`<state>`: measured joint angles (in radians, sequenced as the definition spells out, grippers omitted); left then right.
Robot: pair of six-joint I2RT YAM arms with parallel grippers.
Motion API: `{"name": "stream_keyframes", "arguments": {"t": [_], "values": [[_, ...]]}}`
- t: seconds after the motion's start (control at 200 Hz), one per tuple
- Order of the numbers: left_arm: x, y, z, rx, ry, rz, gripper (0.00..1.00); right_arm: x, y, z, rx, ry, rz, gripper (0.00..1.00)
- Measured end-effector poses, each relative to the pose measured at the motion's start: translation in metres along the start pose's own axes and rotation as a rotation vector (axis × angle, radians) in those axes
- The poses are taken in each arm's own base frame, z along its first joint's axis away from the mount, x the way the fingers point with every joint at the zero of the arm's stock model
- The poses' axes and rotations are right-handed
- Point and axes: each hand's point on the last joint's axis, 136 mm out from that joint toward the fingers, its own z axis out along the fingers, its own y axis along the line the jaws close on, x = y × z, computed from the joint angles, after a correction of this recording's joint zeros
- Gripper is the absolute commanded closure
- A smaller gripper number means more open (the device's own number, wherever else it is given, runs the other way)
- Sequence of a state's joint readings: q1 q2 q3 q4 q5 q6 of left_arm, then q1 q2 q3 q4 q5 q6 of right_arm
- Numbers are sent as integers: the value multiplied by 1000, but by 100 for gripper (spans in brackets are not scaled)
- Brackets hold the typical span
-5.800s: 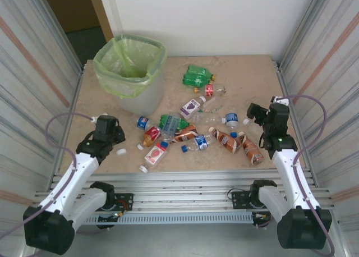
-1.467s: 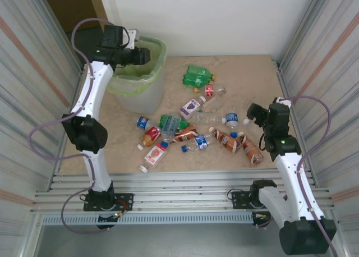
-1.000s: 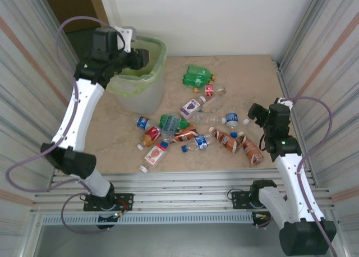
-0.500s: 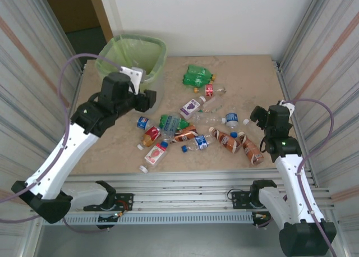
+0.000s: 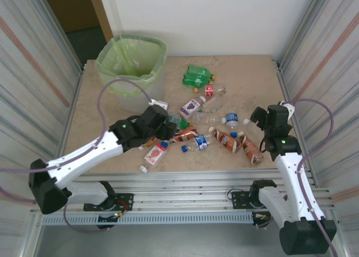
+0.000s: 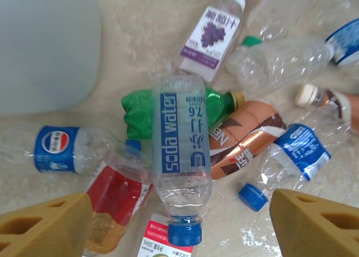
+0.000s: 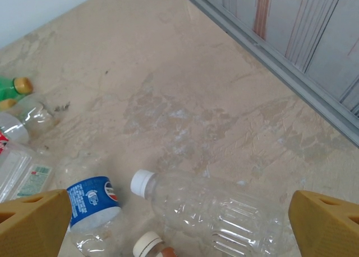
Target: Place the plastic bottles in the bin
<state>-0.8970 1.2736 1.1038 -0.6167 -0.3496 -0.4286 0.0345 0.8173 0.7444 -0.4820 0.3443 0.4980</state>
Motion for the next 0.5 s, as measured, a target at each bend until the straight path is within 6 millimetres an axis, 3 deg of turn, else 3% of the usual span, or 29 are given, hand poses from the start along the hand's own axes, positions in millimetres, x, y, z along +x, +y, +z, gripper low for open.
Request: {"name": "stream_keyframes", "arguments": {"t": [0.276,0.501], "values": [[28,-9,51,-49,121,10,8,2,-4,-2,16,3,-4,2],[45,-10,80,-87,185,10,14,-1,-6,-5,24,-14,15,2]]}}
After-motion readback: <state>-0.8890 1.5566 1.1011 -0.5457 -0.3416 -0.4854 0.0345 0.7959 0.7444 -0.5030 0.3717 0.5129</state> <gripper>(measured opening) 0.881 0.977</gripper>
